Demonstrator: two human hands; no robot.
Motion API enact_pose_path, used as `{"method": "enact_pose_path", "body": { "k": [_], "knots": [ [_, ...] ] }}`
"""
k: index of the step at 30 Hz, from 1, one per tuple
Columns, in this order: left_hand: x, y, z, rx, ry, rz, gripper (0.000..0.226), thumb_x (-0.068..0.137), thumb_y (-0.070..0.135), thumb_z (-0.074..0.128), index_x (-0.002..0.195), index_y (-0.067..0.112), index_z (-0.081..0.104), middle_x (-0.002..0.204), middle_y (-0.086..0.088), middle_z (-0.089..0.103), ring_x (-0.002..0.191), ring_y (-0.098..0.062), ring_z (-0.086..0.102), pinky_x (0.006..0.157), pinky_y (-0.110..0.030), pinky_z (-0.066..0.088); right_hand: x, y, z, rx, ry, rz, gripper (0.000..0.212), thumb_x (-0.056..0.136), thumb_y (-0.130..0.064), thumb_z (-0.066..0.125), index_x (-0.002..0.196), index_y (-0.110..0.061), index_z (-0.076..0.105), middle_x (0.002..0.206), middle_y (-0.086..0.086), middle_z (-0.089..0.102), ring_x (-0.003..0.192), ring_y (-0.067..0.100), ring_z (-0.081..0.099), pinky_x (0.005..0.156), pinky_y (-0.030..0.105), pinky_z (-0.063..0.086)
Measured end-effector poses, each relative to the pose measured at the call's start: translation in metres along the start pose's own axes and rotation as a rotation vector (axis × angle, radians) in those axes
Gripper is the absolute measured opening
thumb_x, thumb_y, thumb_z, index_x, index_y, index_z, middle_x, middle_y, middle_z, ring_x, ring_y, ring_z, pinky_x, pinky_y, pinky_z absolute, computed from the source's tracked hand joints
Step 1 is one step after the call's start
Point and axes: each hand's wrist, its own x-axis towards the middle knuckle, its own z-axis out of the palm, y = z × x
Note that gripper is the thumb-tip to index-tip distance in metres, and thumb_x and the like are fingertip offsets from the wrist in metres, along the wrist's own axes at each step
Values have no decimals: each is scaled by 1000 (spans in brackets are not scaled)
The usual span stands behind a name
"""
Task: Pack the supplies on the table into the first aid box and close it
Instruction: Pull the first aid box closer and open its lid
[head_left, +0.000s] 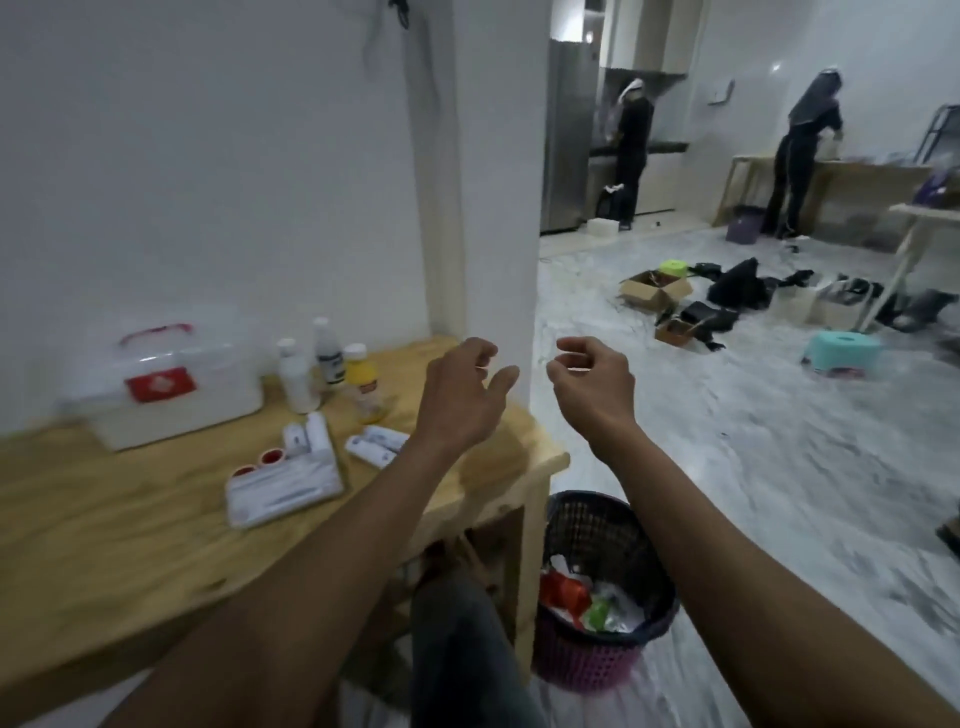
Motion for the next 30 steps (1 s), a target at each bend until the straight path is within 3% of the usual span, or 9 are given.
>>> {"method": "enact_pose_path", "body": {
  "k": [4,9,13,17,21,30],
  "knots": [
    [-24,-25,-49,50,69,-39,40,86,44,66,115,17,64,112,1,69,97,-13,65,88,-38,54,-31,-23,39,7,-132,-83,26,90,-19,62,115,-21,67,103,-5,69,88,9,67,62,9,42],
    [-49,-52,-104,95,151,-82,34,86,34,68,112,12,66,107,-1,71,94,-13,67,84,-34,55,-59,-45,87,13,-289,-209,19,90,-16,62,107,-18,71,100,-2,72,85,11,68,75,19,52],
    [-63,-77,-141,172,220,-128,33,85,32,70,111,11,67,106,-2,73,93,-13,69,80,-26,52,-71,-59,127,20,-411,-286,21,89,-16,63,108,-15,71,100,-2,73,86,9,67,67,5,45],
    [-68,-102,-175,251,280,-198,37,86,31,70,117,11,65,111,-3,71,97,-12,67,79,-25,52,-79,-77,168,49,-475,-319,22,88,-16,64,109,-15,71,97,-2,73,85,9,68,79,21,54],
    [-62,-130,-205,295,341,-233,40,86,30,70,120,12,64,116,-3,70,100,-12,66,78,-27,53,-79,-92,209,65,-535,-343,27,88,-12,62,115,-13,67,103,1,71,92,12,67,76,14,48],
    [-16,-208,-261,353,504,-279,40,89,31,66,122,11,62,126,-9,63,117,-24,57,94,-26,36,-63,-113,314,73,-502,-266,37,95,-24,59,131,-19,56,133,1,58,118,15,56,94,29,49]
  ]
}}
